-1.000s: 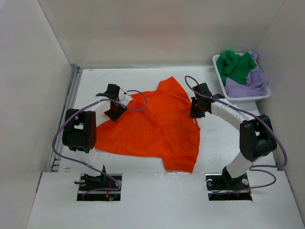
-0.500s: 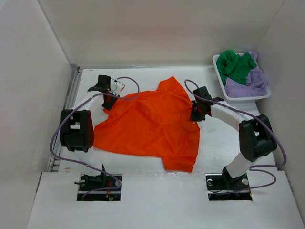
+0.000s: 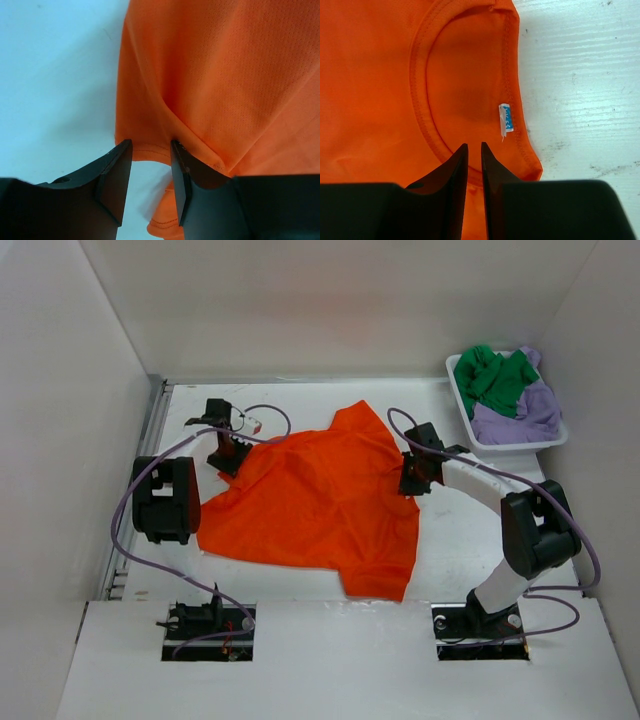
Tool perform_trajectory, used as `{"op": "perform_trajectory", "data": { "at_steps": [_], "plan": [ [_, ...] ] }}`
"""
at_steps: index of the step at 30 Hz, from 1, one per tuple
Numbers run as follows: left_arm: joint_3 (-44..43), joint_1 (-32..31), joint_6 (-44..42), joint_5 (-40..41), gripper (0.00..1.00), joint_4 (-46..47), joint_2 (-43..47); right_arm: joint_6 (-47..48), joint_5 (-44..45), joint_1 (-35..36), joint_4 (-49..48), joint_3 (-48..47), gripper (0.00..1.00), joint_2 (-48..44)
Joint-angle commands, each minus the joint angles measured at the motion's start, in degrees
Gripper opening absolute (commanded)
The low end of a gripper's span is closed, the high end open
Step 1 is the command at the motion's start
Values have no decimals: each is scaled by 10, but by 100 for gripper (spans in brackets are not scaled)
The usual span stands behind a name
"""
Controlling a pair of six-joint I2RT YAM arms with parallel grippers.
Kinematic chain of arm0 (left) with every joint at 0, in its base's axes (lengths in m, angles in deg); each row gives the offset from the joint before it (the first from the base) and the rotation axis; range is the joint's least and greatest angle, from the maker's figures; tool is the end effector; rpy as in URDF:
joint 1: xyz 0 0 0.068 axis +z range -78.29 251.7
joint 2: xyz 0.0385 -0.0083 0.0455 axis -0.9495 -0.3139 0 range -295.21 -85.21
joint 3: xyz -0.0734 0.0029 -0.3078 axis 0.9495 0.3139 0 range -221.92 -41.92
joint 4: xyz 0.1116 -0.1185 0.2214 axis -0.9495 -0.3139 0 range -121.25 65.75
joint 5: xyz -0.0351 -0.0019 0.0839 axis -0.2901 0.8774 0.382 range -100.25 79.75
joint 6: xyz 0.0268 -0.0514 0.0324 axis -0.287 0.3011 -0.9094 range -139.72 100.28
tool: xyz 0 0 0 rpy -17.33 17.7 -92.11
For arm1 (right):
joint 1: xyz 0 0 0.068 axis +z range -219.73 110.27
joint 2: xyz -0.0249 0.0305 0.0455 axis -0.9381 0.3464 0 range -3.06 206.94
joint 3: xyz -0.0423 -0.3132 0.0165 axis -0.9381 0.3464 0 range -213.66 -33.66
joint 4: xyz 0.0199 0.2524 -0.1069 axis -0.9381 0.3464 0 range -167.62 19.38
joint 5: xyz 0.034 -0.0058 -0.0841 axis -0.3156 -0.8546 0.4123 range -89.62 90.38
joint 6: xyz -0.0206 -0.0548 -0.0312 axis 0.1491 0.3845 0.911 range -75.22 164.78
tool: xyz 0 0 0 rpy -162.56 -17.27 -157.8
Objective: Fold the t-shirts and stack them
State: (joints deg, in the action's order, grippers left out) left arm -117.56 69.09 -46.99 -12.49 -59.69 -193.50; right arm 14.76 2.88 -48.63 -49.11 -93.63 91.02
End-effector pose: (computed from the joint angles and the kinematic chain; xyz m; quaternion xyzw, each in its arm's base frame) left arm 0.4143 -0.0210 0.2000 0.2567 0.9474 0.0218 0.1897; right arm 0.3259 0.1233 0.2136 0.0807 0.9680 0.0829 0.2225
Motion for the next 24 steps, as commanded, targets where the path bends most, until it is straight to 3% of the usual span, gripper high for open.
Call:
{"op": "perform_trajectory", "data": {
  "at_steps": [1,4,8,10,15,24],
  "plan": [
    [-29,10,14,-22,33,-26,-11,-6,-1,6,-21,5,21,-24],
    [-29,16,15,-7,27,-29,-22,-6,0,6,-21,7,21,-26],
    [-30,18,15,0,9,-30,-19,-10,5,6,-24,8,20,-13],
    [-35,18,15,1,4,-28,-11,-15,6,0,-26,5,20,1],
    [-55,24,5,7,0,-23,-2,-15,34,1,-18,-2,32,18],
    [-108,63,-2,71,0,65,-71,-5,60,1,-14,-4,34,21]
  ]
}}
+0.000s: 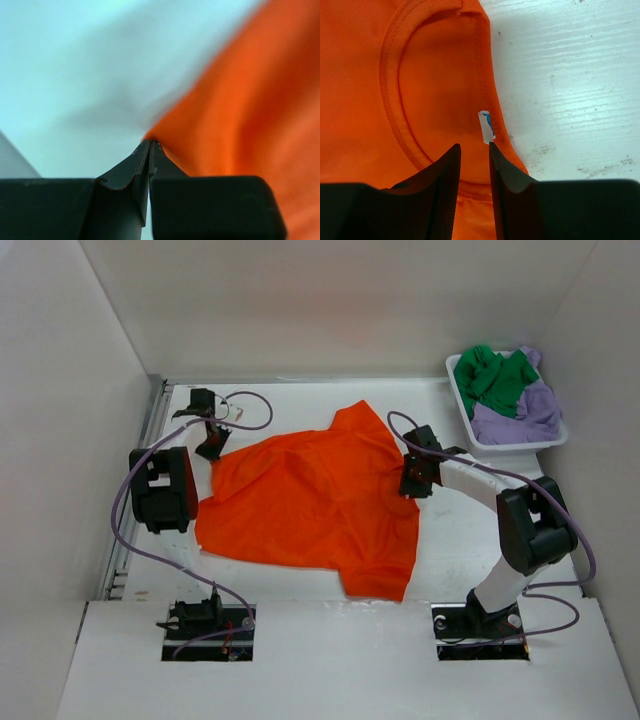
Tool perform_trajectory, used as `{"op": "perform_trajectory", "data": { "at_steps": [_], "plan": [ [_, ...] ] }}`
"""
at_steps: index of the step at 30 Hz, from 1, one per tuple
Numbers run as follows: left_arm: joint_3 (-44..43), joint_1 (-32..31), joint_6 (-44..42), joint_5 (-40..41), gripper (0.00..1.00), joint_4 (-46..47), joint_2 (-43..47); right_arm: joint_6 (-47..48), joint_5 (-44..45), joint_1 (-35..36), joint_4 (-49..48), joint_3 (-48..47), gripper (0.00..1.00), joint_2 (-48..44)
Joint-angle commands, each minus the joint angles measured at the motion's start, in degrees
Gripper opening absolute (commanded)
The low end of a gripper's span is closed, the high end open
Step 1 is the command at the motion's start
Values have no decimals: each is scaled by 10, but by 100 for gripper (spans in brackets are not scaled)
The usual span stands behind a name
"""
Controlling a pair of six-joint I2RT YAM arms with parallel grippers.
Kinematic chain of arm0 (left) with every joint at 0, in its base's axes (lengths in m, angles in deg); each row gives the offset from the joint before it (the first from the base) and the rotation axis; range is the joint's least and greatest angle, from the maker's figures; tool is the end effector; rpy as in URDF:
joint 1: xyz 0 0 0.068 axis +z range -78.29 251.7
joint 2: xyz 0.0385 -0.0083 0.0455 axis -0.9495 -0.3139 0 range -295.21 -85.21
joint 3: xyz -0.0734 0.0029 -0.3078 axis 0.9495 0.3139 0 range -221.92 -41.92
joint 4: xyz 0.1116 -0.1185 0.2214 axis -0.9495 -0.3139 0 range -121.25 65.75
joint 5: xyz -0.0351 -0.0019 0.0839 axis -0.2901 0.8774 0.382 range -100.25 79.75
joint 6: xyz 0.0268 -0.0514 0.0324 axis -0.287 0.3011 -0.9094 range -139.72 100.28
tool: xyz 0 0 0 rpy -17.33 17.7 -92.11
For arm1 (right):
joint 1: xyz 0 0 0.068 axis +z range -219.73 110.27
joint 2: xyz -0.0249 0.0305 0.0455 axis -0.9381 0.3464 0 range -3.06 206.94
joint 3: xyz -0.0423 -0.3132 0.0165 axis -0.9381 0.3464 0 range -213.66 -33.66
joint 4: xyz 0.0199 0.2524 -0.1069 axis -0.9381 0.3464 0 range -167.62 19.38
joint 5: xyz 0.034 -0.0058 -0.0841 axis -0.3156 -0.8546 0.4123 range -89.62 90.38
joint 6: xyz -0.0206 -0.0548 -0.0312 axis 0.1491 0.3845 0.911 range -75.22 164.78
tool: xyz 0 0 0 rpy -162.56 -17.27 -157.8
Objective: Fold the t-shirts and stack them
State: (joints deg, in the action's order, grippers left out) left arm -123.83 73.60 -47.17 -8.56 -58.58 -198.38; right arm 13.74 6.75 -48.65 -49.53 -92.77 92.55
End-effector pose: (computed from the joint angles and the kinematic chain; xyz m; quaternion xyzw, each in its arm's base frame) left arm 0.4463 0.0163 0.1990 0.2131 0.9538 0.0675 0.2009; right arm 0.3272 0.1199 0.2009 0.0967 0.9693 0.0477 0.2210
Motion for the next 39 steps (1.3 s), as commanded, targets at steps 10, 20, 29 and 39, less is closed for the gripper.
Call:
{"op": "perform_trajectory", "data": {
  "at_steps": [10,20,29,39],
  "plan": [
    [-138,54,13,74,11,103,-56,31,25,-12,-9,-29,34,18],
    [-35,38,-27,-64,48,4,32,18,29,-9,18,-16,42,-68],
    [-50,21,-9,21,53,52,-57,-13,25,28,104,31,65,-101],
    [-71,-11,-7,41,12,93,-96,-61,-55,74,93,77,46,-47]
  ]
}}
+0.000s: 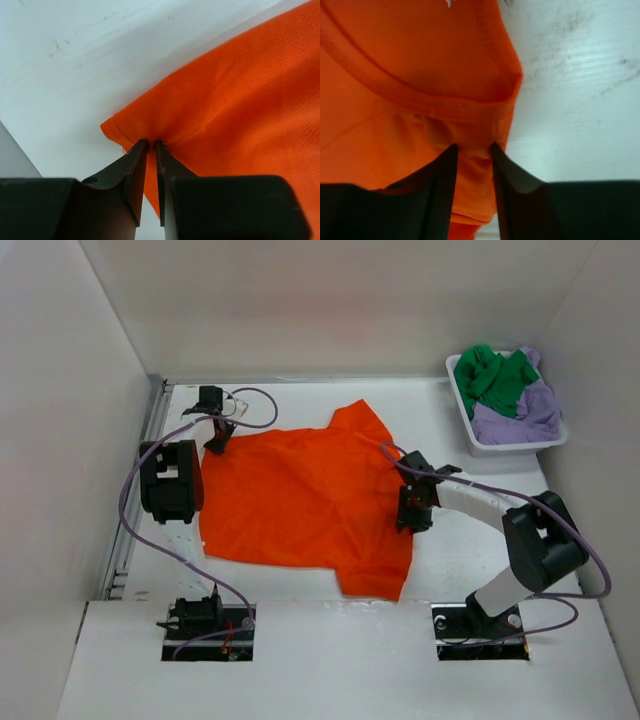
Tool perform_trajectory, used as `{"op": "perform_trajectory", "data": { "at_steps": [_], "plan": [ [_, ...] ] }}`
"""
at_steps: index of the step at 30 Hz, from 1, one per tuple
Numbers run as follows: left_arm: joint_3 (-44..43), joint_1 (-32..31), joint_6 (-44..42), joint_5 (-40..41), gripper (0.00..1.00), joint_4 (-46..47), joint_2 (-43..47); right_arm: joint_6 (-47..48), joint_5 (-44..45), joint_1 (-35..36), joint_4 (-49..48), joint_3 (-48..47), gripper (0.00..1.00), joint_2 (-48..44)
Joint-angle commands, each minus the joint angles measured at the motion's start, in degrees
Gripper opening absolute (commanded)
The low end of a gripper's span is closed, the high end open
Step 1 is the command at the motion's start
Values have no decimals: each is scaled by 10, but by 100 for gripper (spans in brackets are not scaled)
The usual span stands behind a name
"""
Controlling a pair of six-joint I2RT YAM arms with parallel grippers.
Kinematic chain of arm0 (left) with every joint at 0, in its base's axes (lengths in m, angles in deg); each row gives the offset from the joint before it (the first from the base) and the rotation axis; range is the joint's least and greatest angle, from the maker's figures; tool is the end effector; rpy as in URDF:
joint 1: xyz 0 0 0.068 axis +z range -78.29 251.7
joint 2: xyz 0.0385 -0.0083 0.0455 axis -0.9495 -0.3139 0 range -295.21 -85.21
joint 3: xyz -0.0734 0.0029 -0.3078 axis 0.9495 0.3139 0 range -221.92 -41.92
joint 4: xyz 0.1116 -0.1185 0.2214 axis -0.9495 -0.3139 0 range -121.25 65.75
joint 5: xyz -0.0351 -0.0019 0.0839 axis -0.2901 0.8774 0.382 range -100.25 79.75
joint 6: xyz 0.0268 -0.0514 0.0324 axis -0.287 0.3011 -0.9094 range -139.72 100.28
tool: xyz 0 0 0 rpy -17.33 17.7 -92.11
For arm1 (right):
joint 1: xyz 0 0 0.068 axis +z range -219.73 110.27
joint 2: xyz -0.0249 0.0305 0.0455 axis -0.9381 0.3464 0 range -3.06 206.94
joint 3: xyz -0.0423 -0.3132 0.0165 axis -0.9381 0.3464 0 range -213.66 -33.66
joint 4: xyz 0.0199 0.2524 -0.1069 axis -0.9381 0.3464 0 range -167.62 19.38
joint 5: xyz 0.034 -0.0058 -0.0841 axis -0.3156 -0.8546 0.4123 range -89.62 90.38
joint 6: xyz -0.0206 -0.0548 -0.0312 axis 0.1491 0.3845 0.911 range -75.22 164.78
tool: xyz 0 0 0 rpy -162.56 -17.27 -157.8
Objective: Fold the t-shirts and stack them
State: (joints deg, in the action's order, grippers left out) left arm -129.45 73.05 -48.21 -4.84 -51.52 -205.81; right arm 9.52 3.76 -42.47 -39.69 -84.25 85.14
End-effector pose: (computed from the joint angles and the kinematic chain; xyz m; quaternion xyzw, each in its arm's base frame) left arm 0.4895 0.0164 0.1784 0.2148 0.9415 0.1099 0.2353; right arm 0.2537 0.1272 0.1891 0.0729 0.9890 0.0402 0.1227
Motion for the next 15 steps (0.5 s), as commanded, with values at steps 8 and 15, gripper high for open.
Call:
{"op": "perform_trajectory", "data": {
  "at_steps": [8,15],
  "plan": [
    [-125,16,16,43,11,67,-74,19,-5,-18,-29,-88,1,94],
    [-263,28,20,65,23,70,-138,56,15,-63,-45,-221,12,176]
  ]
}}
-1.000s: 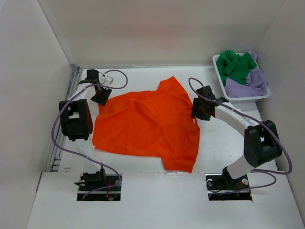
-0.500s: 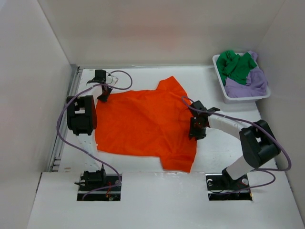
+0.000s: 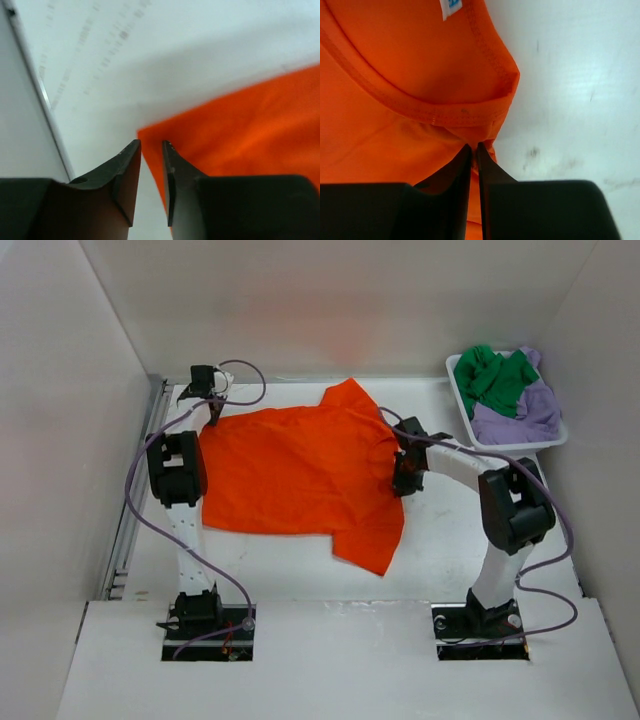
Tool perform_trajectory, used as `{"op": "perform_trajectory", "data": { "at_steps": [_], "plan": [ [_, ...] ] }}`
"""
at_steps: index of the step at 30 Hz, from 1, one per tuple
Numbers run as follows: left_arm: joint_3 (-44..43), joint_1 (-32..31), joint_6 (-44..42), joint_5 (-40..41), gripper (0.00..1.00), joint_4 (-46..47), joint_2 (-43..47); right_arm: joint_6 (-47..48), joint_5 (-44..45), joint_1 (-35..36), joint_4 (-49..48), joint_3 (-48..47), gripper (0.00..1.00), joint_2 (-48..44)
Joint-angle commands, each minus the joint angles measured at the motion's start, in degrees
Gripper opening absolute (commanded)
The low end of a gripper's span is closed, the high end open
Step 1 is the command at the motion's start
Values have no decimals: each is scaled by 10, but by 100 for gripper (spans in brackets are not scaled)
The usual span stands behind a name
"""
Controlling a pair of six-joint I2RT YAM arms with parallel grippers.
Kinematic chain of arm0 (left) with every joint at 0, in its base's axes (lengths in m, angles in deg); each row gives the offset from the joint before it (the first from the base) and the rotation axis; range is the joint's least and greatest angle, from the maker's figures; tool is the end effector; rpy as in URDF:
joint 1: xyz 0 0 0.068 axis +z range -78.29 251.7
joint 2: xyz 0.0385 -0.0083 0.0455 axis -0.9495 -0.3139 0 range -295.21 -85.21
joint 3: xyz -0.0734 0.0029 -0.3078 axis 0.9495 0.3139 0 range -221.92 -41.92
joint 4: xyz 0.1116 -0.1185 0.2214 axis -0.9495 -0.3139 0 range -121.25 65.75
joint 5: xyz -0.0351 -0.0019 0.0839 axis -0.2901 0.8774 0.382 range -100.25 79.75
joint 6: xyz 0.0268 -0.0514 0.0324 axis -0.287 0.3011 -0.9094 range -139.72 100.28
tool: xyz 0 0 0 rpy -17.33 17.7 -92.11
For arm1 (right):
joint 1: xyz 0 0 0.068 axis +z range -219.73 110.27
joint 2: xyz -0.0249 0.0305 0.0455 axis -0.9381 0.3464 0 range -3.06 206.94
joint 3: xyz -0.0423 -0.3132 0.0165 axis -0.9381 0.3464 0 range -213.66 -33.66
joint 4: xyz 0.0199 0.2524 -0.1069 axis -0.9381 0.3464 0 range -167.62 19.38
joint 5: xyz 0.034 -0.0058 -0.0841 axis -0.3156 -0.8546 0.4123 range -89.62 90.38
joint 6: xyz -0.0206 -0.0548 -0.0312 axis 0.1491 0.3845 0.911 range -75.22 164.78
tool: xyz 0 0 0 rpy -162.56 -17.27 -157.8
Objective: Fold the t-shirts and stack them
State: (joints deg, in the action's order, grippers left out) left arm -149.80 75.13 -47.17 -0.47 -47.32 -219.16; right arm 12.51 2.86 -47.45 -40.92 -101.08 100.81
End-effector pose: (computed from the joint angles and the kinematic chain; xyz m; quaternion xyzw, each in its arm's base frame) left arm 0.5744 0.0433 0.1807 0.1652 0.9194 0.1696 0.3140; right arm 0.3477 0.1400 0.1865 0.0893 0.9850 0.0480 0.1399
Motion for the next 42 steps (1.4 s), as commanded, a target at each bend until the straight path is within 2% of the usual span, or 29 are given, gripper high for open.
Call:
{"op": "perform_trajectory", "data": {
  "at_steps": [1,3,4,6,9,14,20,29,36,42],
  "plan": [
    [-73,10,10,25,31,29,-7,30,27,-18,-41,-67,14,27],
    [-85,16,16,30,53,30,4,34,29,-28,-53,-87,26,34],
    [-80,22,20,28,61,30,21,34,31,-30,-55,-90,29,28],
    [-47,36,33,19,66,24,74,35,45,-29,-62,-77,44,-5],
    [54,64,28,-16,69,10,180,24,73,-27,-68,-14,56,-83],
    [207,106,16,-85,69,-92,312,-56,64,14,-52,105,59,-209],
    [310,146,47,-194,62,-215,346,-141,64,98,-37,205,60,-277],
    [295,168,133,-252,58,-270,267,-196,24,170,-105,241,59,-212],
    [334,154,88,-201,57,-312,282,-214,3,192,-130,251,59,-177],
    [360,147,39,-200,55,-350,273,-217,-13,194,-132,272,57,-181]
  ]
}}
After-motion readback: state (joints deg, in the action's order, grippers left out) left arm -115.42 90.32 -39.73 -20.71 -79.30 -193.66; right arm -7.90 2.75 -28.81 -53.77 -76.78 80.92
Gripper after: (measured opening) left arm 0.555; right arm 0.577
